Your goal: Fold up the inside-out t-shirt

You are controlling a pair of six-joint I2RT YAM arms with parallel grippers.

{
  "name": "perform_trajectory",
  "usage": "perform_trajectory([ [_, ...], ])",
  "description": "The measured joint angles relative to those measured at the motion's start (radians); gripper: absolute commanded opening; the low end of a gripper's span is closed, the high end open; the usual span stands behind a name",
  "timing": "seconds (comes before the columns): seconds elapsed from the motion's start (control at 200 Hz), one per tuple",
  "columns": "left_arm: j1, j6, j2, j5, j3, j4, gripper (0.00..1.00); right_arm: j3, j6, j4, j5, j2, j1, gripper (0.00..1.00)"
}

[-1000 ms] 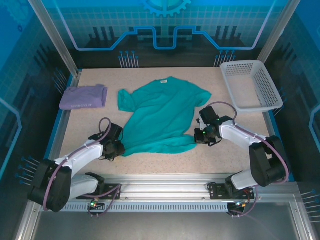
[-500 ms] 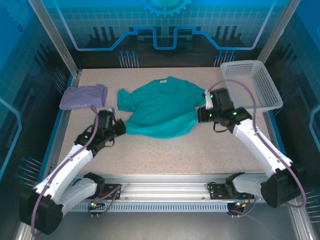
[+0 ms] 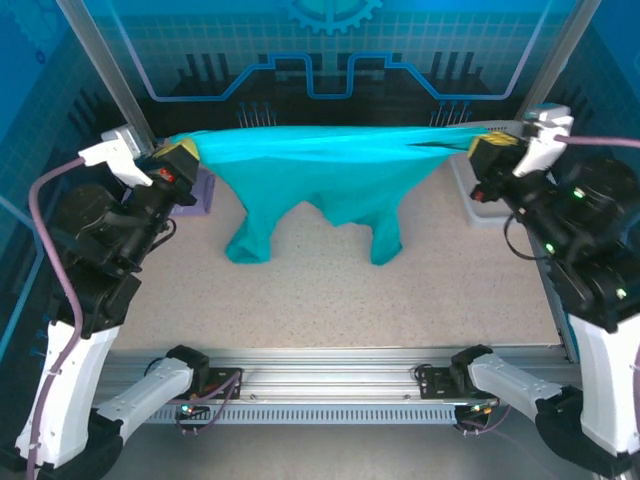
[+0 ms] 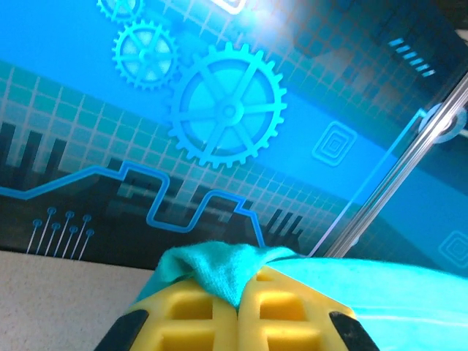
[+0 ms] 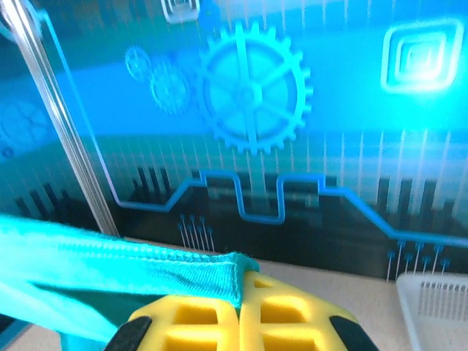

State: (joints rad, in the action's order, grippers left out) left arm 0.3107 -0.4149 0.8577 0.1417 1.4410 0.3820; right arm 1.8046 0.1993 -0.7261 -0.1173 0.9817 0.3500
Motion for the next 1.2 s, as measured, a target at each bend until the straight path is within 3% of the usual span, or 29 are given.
perform_trajectory([
  [0.14,-0.009,0.007,0.066,0.004,0.043,0.017,0.0,0.027,-0.035,0.006,-0.027,-0.007,0.0,0.0],
  [0.26,-0.106,-0.007,0.221,-0.039,0.1,0.014,0.0,0.027,-0.071,0.034,-0.062,0.081,-0.024,0.0],
  [0.38,-0.172,-0.021,0.451,-0.07,0.225,0.006,0.0,0.093,-0.067,0.069,-0.028,0.273,-0.126,0.0],
  [0.56,-0.185,-0.022,0.691,-0.11,0.458,0.029,0.0,0.343,-0.014,0.06,0.077,0.594,-0.242,0.0],
  [0.67,-0.187,-0.006,0.725,-0.124,0.598,0.035,0.0,0.512,0.012,0.04,0.137,0.683,-0.251,0.0],
  [0.805,-0.192,0.015,0.651,-0.136,0.645,0.032,0.0,0.587,0.037,0.044,0.208,0.656,-0.251,0.0],
  [0.96,-0.192,0.003,0.411,-0.168,0.399,-0.03,0.0,0.372,0.056,0.085,0.254,0.473,-0.251,0.0],
  [1.2,-0.113,-0.067,-0.007,-0.202,-0.371,-0.098,0.0,-0.268,0.086,0.134,0.281,0.155,-0.242,0.0],
])
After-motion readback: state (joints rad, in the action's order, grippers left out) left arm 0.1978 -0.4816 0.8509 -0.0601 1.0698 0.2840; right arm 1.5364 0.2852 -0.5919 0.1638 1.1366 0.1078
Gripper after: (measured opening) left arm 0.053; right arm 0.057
